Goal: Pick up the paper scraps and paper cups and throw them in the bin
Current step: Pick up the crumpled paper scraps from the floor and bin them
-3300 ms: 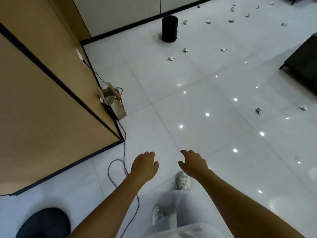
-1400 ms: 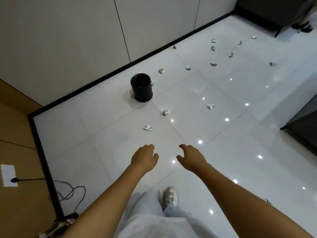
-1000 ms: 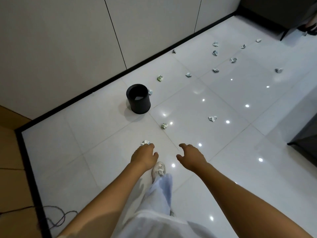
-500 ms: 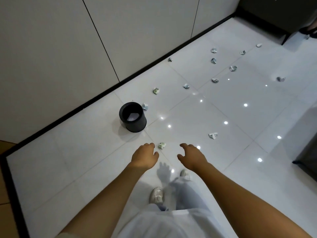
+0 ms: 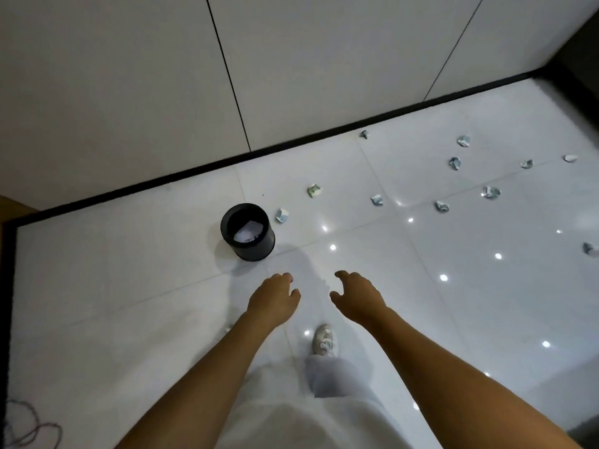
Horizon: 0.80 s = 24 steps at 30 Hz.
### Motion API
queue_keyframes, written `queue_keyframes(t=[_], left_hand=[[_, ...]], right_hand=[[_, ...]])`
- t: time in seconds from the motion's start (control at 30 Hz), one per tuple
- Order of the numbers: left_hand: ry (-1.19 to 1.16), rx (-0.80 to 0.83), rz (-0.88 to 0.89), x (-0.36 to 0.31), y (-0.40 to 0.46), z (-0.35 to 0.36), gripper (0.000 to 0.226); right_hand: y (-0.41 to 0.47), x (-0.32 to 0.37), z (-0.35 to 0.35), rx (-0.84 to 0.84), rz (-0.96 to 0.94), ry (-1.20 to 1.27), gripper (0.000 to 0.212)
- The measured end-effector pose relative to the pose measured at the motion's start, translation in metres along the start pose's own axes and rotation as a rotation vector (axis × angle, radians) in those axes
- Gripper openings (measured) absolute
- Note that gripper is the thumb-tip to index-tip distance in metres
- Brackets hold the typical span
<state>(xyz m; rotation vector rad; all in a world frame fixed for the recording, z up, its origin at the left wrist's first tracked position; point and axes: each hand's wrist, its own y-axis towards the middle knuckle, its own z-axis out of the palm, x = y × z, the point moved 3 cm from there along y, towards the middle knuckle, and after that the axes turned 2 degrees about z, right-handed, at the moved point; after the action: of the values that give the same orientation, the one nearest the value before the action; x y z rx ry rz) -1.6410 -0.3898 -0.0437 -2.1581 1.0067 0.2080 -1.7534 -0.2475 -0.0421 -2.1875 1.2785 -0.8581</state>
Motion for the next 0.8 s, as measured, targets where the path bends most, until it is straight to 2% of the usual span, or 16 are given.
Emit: queue_keyframes(t=[0.17, 0.4, 0.63, 0.8], left_hand=[[-0.095, -0.026, -0.141, 0.008, 0.012, -0.002, 0.041], [-0.208, -0.045, -0.314, 0.067, 0.022, 0.012, 0.042], [-0.302, -0.031, -0.406, 0.145, 0.06, 0.069, 0.04], [-0.309, -0.015, -0.399, 0.198, 0.1, 0.13, 0.038]], right_hand=[[0.037, 0.003, -0.011, 0.069, -0.076, -0.055, 0.054], [0.084, 0.025, 0.021, 0.156, -0.119, -0.093, 0.054], [0.146, 0.042, 0.105, 0.217, -0.113, -0.079, 0.055], [0.198, 0.04, 0.185, 0.225, -0.09, -0.036, 0.055]])
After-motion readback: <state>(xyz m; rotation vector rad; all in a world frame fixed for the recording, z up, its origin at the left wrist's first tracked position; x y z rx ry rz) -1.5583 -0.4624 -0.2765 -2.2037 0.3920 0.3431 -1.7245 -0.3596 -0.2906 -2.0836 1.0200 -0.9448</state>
